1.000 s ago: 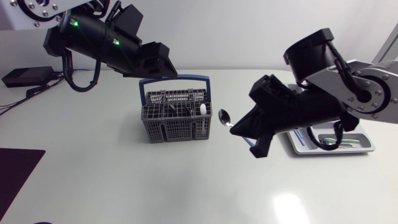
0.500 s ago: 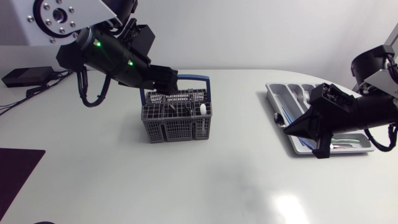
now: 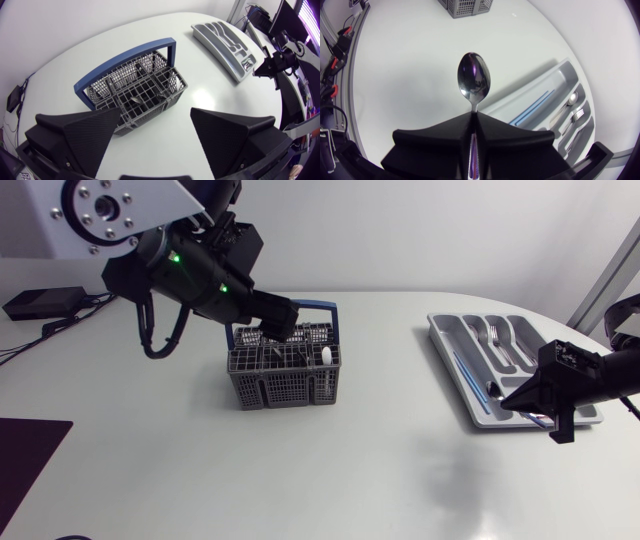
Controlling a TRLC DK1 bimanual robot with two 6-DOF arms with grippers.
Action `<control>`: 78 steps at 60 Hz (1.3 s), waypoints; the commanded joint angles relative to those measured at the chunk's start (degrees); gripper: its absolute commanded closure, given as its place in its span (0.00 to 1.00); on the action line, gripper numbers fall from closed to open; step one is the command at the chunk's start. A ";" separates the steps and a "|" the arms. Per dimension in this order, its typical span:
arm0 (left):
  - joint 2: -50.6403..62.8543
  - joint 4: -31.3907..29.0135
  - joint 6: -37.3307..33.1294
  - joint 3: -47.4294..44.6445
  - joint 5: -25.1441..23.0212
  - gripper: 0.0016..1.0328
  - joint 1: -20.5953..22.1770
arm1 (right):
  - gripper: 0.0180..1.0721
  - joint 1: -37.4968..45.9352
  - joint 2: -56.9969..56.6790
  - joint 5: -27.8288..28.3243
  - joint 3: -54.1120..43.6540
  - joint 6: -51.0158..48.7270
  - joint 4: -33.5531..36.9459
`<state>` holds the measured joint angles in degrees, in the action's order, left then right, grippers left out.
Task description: Unload the cutlery basket into the drawer organizer.
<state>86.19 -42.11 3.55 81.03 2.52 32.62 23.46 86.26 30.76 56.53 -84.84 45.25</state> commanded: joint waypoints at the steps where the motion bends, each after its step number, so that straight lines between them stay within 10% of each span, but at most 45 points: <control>1: 0.99 -2.37 -2.23 -0.09 1.96 0.04 0.86 | 0.95 2.29 3.21 -1.14 3.23 -5.07 0.71; 46: 7.32 -5.53 -0.83 0.18 4.16 0.04 1.13 | 0.95 8.88 21.50 -18.46 14.04 -16.94 -13.17; 78: 6.97 1.94 27.39 -4.04 4.42 0.04 -0.81 | 0.74 10.90 29.05 -23.47 12.99 -18.87 -26.80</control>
<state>92.64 -40.64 26.04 79.07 6.55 32.67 33.91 114.19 7.38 70.39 -102.10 20.21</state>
